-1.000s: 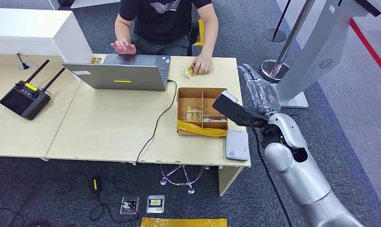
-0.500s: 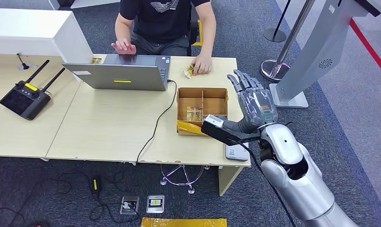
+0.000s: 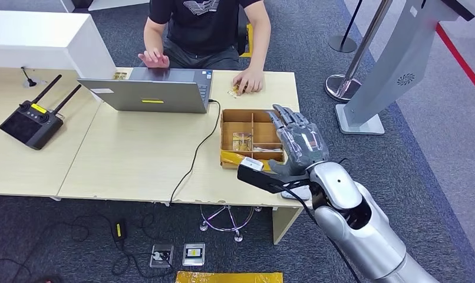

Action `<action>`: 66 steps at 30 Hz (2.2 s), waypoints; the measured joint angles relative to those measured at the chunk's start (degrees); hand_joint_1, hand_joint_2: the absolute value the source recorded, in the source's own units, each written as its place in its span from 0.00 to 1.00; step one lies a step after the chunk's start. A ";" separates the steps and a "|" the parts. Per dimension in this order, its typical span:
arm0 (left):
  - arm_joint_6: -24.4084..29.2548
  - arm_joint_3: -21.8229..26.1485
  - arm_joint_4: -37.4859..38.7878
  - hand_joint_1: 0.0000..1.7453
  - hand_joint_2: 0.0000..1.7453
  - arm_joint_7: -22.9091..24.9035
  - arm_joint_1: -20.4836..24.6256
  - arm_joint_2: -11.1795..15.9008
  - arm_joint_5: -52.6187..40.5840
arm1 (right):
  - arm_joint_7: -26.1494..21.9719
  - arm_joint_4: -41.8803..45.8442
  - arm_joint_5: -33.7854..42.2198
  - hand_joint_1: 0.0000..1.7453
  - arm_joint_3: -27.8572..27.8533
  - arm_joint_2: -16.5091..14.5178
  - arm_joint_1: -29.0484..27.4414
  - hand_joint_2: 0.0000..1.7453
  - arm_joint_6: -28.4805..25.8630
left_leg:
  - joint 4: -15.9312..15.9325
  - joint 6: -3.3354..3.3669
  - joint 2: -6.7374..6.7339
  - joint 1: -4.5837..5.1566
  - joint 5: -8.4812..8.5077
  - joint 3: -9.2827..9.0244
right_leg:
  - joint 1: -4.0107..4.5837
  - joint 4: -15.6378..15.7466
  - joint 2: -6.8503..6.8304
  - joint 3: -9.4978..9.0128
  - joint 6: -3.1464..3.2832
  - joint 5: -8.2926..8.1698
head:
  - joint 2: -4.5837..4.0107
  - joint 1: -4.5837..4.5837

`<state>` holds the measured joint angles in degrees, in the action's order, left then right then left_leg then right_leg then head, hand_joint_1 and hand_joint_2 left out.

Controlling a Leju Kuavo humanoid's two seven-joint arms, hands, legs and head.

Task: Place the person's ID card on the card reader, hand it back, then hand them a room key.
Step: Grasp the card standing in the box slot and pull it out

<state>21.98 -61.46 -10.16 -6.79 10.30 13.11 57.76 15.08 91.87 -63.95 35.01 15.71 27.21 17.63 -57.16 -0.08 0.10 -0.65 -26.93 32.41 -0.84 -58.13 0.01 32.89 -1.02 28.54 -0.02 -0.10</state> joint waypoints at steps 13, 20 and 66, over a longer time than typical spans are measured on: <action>-0.33 0.00 0.00 0.00 0.00 0.06 0.02 0.02 -0.14 | 1.77 -6.10 1.40 0.00 2.55 -2.11 1.90 1.00 -1.92 | 0.00 0.00 0.03 0.00 0.00 0.02 | 0.00 0.00 -0.02 0.00 0.01 0.01 | 0.00 0.00; -0.42 0.00 0.00 0.00 0.00 0.06 0.03 0.02 -0.60 | 2.41 -10.30 0.74 0.00 3.45 -2.91 2.58 1.00 -5.39 | 0.00 0.00 0.02 0.00 0.00 0.01 | 0.00 0.00 -0.03 0.01 0.01 0.01 | 0.00 0.00; -1.24 0.00 0.00 0.00 0.00 0.11 0.07 0.25 -1.73 | 1.40 -32.14 -4.82 0.00 3.62 -10.24 4.55 1.00 -17.81 | 0.00 0.00 0.02 -0.01 0.00 0.01 | 0.02 0.00 -0.01 0.02 0.02 0.02 | 0.00 0.00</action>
<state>20.74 -61.46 -10.16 -6.69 10.37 13.37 56.03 16.49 59.73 -68.77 38.64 5.46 31.76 -0.17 -57.16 -0.08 0.11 -0.66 -26.93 32.42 -0.82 -58.14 -0.01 32.91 -1.00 28.56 -0.02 -0.10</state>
